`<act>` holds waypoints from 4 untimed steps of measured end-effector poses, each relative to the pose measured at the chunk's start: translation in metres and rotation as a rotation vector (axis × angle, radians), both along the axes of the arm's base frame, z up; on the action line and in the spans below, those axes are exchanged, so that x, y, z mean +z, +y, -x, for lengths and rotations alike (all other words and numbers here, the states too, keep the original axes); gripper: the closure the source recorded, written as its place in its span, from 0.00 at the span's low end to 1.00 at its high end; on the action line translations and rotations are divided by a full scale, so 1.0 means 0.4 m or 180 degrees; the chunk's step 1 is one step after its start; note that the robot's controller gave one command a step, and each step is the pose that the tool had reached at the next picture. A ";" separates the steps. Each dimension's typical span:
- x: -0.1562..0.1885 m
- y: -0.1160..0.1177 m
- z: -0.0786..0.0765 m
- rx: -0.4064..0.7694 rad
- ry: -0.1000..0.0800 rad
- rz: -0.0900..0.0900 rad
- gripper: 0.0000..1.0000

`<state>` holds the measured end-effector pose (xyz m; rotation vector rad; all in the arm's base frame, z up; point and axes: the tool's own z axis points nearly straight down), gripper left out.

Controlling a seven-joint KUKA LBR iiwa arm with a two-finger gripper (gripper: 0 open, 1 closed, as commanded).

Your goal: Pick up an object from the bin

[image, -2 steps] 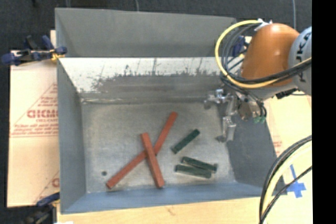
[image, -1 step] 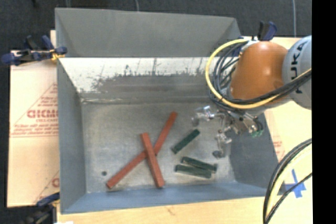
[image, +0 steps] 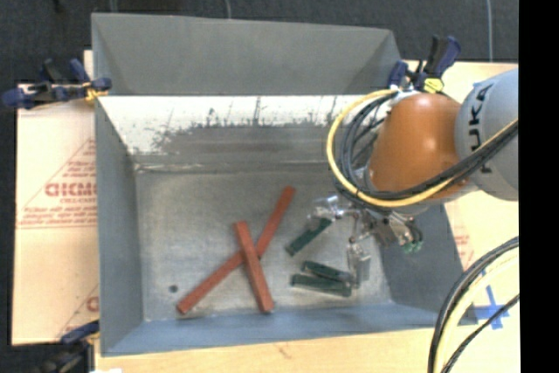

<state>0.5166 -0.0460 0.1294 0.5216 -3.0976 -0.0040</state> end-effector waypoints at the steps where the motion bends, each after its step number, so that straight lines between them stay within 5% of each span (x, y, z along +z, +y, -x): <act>1: -0.081 -0.010 -0.079 0.0607 -0.0038 0.0016 0.00; 2: -0.142 -0.019 0.050 -0.0530 -0.0039 0.0008 1.00; 4: -0.140 -0.019 0.048 -0.0519 -0.0034 0.0009 1.00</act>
Offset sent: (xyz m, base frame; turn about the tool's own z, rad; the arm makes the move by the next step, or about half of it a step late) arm -0.0226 -0.0068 -0.0594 0.1648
